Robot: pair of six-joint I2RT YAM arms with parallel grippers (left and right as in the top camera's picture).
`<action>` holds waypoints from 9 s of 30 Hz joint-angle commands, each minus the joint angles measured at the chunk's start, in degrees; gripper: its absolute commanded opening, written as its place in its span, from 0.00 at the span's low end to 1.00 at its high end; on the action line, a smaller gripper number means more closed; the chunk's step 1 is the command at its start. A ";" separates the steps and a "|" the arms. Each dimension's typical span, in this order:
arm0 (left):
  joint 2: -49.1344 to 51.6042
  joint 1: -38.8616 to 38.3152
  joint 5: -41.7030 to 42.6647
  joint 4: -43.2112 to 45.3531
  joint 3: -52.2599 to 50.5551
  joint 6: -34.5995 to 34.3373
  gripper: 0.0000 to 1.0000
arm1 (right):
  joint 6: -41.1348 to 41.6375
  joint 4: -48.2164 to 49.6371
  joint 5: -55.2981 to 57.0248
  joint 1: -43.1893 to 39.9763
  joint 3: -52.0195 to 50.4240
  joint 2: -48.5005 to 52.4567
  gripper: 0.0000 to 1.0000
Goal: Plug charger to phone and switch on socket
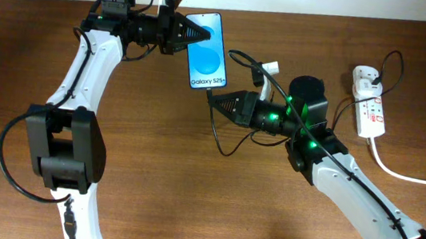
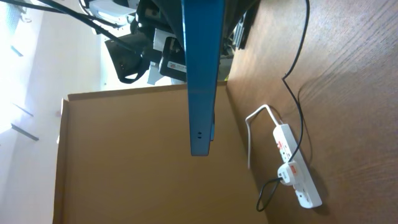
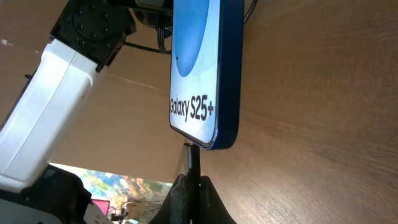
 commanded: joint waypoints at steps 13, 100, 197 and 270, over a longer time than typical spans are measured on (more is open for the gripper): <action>-0.17 -3.08 3.34 -0.61 0.63 1.25 0.00 | -0.37 0.81 4.72 -1.55 -0.13 -1.07 0.04; 1.09 -0.94 -41.22 -13.38 -15.04 10.56 0.00 | -15.93 -16.06 -7.26 -8.68 -0.13 -1.07 0.51; -20.50 -4.28 -78.31 -36.52 -2.16 15.28 0.99 | -32.76 -44.70 17.33 -8.81 0.24 -18.49 0.52; -20.50 -4.28 -78.31 -36.52 -2.16 15.28 0.99 | -37.03 -33.55 20.46 -54.97 26.93 27.74 0.04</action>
